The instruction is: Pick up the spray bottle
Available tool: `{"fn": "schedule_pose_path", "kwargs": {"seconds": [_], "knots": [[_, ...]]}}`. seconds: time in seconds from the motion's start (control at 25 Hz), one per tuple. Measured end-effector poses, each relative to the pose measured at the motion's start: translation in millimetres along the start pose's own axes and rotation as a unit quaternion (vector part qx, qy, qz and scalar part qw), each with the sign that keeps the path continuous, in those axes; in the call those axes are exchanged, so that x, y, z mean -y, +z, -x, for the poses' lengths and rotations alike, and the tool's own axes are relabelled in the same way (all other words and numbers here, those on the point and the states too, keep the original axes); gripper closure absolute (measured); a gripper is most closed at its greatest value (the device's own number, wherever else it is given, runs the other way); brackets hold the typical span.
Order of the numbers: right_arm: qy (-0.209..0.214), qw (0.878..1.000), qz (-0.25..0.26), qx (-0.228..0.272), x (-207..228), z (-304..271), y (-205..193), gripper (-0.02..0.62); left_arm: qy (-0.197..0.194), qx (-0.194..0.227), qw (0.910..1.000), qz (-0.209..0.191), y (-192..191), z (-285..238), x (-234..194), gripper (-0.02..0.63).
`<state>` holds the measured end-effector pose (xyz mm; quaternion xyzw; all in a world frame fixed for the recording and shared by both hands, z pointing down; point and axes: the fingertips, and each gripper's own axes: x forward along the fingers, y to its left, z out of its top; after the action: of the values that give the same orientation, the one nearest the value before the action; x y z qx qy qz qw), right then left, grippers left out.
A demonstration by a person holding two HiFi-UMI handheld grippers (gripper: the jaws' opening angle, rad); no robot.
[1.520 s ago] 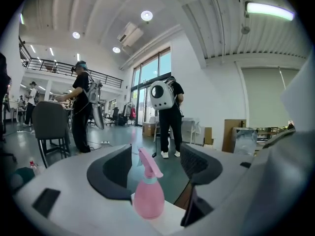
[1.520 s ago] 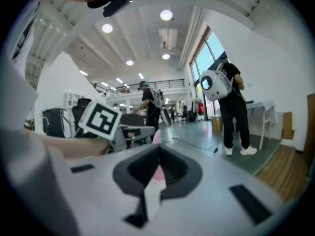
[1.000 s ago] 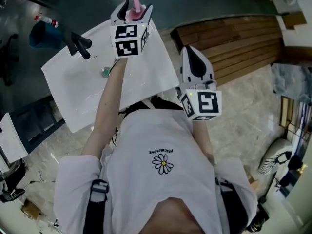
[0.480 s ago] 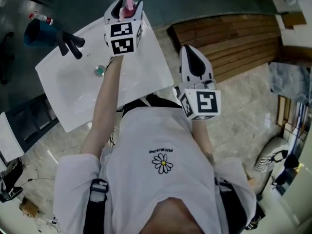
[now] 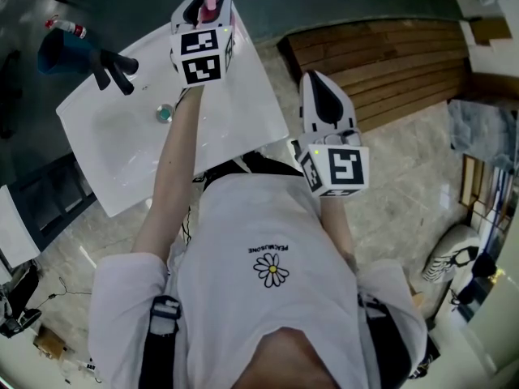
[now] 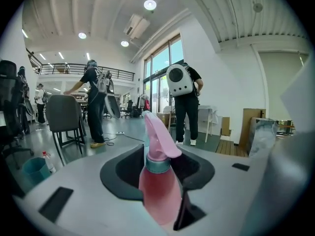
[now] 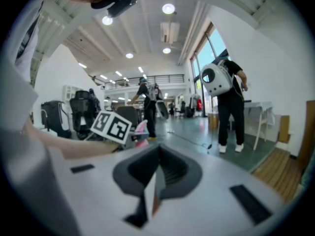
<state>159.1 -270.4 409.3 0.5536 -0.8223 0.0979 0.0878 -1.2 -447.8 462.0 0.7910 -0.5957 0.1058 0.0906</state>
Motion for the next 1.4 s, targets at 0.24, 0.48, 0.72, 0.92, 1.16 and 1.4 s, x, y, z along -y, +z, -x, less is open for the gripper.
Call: {"fn": "schedule_pose_path", "kwargs": {"seconds": [0.24,0.48,0.72,0.92,1.16,1.4], "knots": [[0.000,1.000,0.001,-0.001,-3.1,0.6,1.0,0.566,-0.003,-0.003,1.0000,-0.001,0.4,-1.2,-0.7,0.440],[-0.003,1.000,0.002,-0.004,-2.8,2.4,0.4,0.566,-0.001,-0.005,1.0000,-0.004,0.3,-0.9,0.0,0.448],[0.000,1.000,0.003,-0.002,-6.0,2.2,1.5,0.566,0.000,-0.008,1.0000,-0.002,-0.4,0.4,-0.7,0.449],[0.003,1.000,0.004,-0.001,-10.2,1.2,3.0,0.566,0.004,0.000,1.0000,-0.005,3.9,2.8,-4.2,0.451],[0.018,1.000,0.009,0.012,-22.2,-1.5,12.6,0.566,0.005,0.021,0.9997,-0.009,23.5,17.4,-7.0,0.451],[0.038,0.999,0.019,0.031,-41.8,-3.5,29.0,0.566,0.009,0.046,0.9989,-0.011,49.0,45.7,-12.7,0.451]]}}
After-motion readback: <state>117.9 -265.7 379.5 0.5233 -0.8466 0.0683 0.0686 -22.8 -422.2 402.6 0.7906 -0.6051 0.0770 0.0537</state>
